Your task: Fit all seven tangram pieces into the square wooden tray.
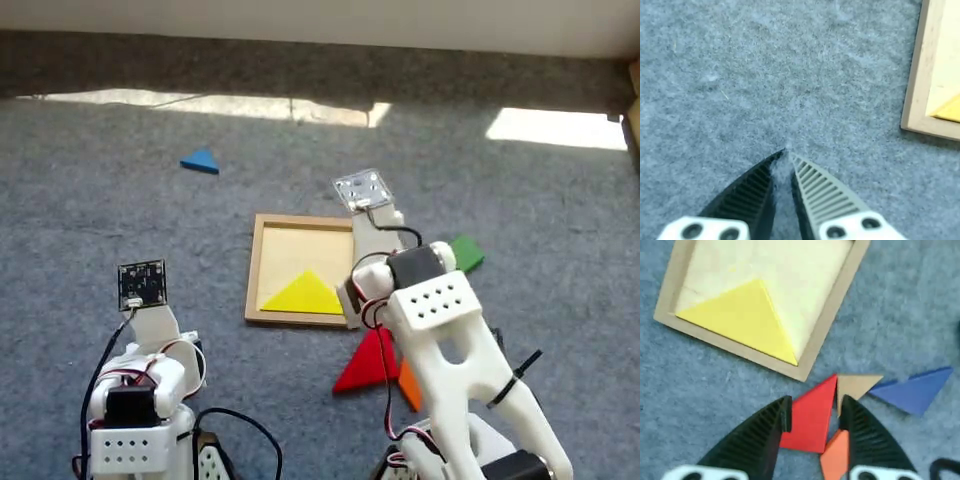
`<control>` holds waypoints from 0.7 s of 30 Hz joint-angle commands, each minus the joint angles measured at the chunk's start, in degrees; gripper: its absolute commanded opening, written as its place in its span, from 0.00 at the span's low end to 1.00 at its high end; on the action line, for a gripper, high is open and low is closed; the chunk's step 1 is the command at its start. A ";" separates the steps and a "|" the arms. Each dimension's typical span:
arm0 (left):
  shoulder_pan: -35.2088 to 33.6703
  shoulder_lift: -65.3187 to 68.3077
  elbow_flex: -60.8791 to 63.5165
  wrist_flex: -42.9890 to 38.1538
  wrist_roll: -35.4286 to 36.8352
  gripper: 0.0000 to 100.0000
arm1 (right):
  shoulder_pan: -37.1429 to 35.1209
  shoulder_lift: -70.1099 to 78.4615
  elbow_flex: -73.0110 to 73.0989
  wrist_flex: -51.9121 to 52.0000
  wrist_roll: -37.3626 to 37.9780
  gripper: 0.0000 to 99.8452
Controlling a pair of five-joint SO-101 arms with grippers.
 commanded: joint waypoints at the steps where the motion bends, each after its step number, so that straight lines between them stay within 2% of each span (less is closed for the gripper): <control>1: 0.84 -0.92 1.10 0.26 -0.44 0.00 | -3.30 -2.33 5.05 -2.42 -7.47 0.29; 5: 0.84 -0.92 1.10 0.26 -0.44 0.00 | -7.69 -2.42 14.73 -12.79 -17.58 0.29; 8: 0.84 -0.92 1.10 0.26 -0.44 0.00 | -9.36 -2.42 21.32 -20.62 -22.42 0.29; 12: 0.84 -0.92 1.10 0.26 -0.44 0.00 | -11.56 -2.33 26.77 -26.24 -23.82 0.29; 21: 0.84 -0.92 1.10 0.26 -0.44 0.00 | -11.91 -2.15 29.05 -26.33 -23.82 0.29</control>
